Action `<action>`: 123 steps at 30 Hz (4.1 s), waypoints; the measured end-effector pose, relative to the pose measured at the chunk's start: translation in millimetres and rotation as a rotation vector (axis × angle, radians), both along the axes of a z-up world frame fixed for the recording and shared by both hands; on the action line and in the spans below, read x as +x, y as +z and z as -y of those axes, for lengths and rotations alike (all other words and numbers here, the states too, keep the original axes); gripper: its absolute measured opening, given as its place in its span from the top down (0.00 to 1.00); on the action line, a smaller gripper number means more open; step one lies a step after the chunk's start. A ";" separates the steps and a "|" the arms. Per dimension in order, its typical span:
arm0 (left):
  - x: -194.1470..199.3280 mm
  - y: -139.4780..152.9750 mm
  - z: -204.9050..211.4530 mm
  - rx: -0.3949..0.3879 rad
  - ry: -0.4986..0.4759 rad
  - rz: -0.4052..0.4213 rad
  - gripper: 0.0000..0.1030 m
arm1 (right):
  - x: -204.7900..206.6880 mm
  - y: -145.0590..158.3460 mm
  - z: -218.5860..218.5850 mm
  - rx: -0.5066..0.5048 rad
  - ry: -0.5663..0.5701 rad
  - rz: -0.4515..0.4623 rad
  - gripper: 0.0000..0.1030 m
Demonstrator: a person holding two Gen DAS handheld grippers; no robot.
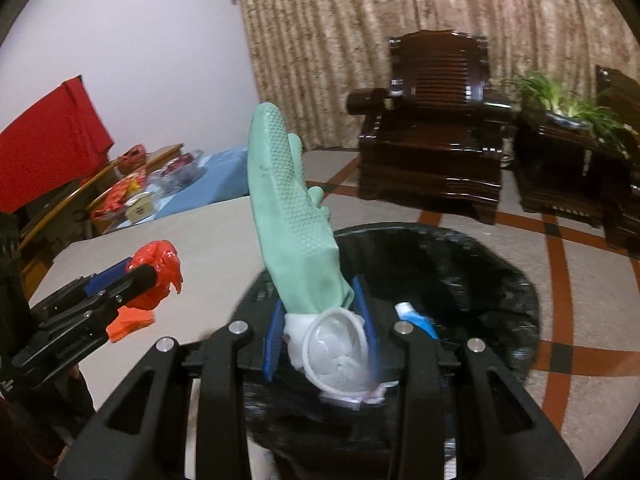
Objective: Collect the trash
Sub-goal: 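Carry the red bag and glove over the bin and open both tools, then move both open tools back over the table to the orange foam nets, then close the right tool on the rolled orange foam net sleeve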
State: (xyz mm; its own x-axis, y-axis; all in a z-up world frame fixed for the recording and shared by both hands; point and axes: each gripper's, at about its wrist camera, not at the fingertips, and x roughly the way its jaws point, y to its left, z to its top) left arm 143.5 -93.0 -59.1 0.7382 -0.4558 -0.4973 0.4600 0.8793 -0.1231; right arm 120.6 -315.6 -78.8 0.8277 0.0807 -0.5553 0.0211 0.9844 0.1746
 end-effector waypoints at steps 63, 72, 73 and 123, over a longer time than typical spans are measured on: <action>-7.9 -34.2 -209.1 0.079 0.448 -0.051 0.06 | 44.2 -17.6 -154.7 -0.104 0.252 0.024 0.05; -6.4 -51.9 -260.7 0.081 0.545 -0.090 0.06 | 71.6 -39.5 -212.5 -0.107 0.323 -0.013 0.05; -5.9 -55.0 -267.1 0.082 0.555 -0.096 0.06 | 74.1 -43.3 -217.9 -0.107 0.328 -0.019 0.05; 12.5 -86.4 -316.2 0.080 0.589 -0.201 0.06 | 116.4 -100.3 -338.7 -0.051 0.613 -0.213 0.73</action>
